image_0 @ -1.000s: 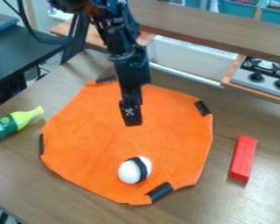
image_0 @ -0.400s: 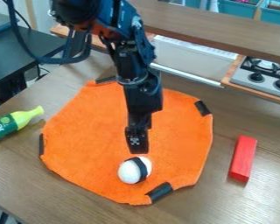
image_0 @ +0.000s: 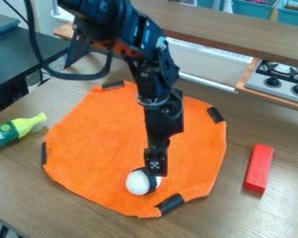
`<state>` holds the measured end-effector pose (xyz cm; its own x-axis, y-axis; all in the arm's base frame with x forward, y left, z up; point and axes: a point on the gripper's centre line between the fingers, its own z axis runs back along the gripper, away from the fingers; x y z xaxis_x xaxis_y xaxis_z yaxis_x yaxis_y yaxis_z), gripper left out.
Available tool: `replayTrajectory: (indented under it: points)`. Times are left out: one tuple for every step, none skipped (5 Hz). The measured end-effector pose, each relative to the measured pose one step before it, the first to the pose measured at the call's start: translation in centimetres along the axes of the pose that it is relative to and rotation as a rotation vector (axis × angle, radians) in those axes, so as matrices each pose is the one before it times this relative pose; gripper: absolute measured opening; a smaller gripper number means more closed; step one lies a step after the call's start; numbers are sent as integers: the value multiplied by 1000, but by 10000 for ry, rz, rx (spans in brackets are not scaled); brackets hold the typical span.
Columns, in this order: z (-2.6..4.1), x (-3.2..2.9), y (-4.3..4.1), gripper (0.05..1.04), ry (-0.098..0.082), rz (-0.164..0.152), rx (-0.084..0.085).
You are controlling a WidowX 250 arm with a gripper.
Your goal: Put the object to the bottom right of the table
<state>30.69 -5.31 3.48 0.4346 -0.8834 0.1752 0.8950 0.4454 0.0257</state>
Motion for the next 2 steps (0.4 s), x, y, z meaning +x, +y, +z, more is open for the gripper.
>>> replayTrajectory:
  points:
    - [-1345, 138, -148, 999, 141, 632, -67]
    - [-725, -612, -219, 999, 395, 252, -191]
